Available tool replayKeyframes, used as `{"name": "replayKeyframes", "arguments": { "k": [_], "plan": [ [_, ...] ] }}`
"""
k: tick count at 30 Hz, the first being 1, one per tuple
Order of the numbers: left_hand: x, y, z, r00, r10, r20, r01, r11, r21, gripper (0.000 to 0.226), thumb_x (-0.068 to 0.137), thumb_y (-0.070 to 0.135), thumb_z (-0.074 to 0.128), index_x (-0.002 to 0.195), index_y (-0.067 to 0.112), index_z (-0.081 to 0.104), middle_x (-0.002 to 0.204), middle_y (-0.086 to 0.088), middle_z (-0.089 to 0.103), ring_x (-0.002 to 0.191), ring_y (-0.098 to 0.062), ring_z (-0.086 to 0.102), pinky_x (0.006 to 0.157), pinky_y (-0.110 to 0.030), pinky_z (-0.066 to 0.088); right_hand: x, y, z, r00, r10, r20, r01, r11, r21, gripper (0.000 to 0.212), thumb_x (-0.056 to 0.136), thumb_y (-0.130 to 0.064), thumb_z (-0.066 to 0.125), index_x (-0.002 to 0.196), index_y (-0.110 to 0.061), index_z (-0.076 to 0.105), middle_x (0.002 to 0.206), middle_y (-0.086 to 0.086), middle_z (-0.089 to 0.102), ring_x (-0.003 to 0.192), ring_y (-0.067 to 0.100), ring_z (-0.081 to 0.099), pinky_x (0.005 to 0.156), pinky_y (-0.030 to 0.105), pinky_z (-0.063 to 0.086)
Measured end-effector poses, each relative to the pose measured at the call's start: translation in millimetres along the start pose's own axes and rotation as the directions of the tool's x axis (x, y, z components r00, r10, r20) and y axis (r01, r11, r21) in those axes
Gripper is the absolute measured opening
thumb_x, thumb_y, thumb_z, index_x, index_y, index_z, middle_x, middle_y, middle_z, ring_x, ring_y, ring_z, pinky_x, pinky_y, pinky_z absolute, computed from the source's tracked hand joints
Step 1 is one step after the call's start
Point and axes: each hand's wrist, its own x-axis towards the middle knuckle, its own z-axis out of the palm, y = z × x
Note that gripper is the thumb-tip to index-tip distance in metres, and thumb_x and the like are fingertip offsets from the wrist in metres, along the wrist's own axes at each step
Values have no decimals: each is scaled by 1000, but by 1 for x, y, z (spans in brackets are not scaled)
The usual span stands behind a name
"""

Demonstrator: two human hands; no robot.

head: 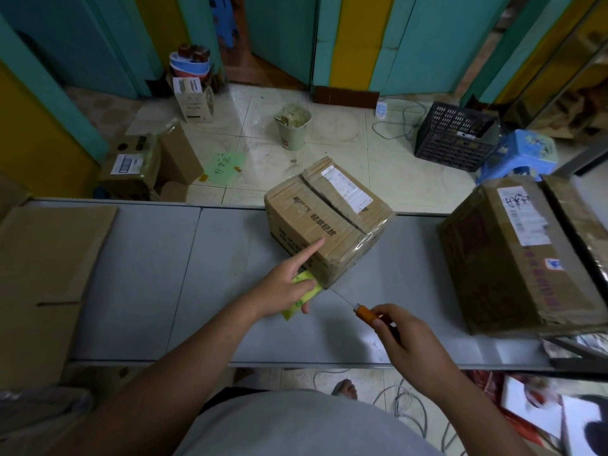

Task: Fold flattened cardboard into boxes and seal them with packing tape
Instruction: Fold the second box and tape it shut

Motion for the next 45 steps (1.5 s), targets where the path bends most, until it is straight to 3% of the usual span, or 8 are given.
{"name": "replayKeyframes", "arguments": {
  "k": [4, 10, 15, 22, 29, 33, 39, 45],
  "plan": [
    [1, -3, 1, 1000, 10, -12, -10, 1000, 3, 85, 102, 4, 56, 155, 66, 31, 150, 47, 35, 66, -23, 69, 68, -41, 64, 7, 38, 23, 999, -28, -18, 24, 976, -216, 16, 102, -40, 62, 117, -36, 65, 97, -14, 64, 82, 6, 59, 70, 21, 46],
    [5, -7, -1, 999, 28, -24, -27, 997, 68, 84, 102, 11, 59, 155, 68, 28, 153, -7, 51, 65, -24, 73, 67, -30, 61, 11, 98, 68, 987, 23, -156, -65, 962, -265, 27, 86, -21, 84, 109, -31, 75, 97, -9, 69, 89, 22, 59, 71, 35, 39],
    [6, -9, -5, 999, 32, -8, -31, 993, 113, 84, 103, 14, 61, 155, 69, 26, 166, 17, 33, 68, -22, 74, 71, -32, 63, 25, 81, 64, 957, 10, -289, -71, 977, -200, 21, 92, -31, 78, 112, -30, 75, 119, -6, 64, 116, 23, 53, 88, 41, 40],
    [4, -7, -7, 999, 47, -17, -44, 992, 120, 86, 100, 14, 63, 154, 70, 27, 151, 16, 53, 71, -19, 76, 65, -27, 61, 88, -48, 13, 796, -394, -460, 379, 916, -129, 20, 92, -36, 75, 108, -25, 74, 108, -7, 63, 106, 15, 55, 94, 34, 38],
    [4, -6, -7, 999, 30, -22, -25, 983, 183, 86, 102, 16, 63, 152, 74, 24, 145, 4, 58, 73, -24, 79, 67, -28, 62, 115, -54, 32, 820, -396, -413, 342, 918, -201, 27, 82, -25, 84, 106, -19, 75, 106, -5, 64, 108, 24, 56, 97, 47, 44],
    [-3, -7, -11, 998, 39, -53, -24, 965, 263, 85, 103, 24, 63, 154, 73, 16, 117, 23, 72, 76, -19, 80, 62, -29, 62, 118, -47, 38, 791, -422, -443, 368, 906, -207, 27, 81, -24, 85, 105, -19, 74, 105, -3, 63, 106, 25, 58, 95, 46, 45],
    [-20, -41, -40, 959, 118, -259, 119, 660, 742, 111, 94, 49, 74, 158, 63, -16, 96, -2, 70, 70, -16, 67, 64, -36, 56, 117, -43, 37, 806, -416, -421, 370, 909, -190, 30, 84, -33, 84, 109, -22, 73, 109, -5, 62, 109, 20, 56, 99, 44, 44],
    [-33, -82, -42, 962, -29, -273, 242, 557, 794, 129, 84, 56, 82, 155, 61, -26, 84, 0, 65, 79, -19, 67, 67, -39, 59, 115, -45, 27, 836, -439, -329, 395, 898, -194, 37, 92, -56, 70, 114, -26, 72, 112, -9, 61, 112, 17, 54, 103, 39, 39]
  ]
}}
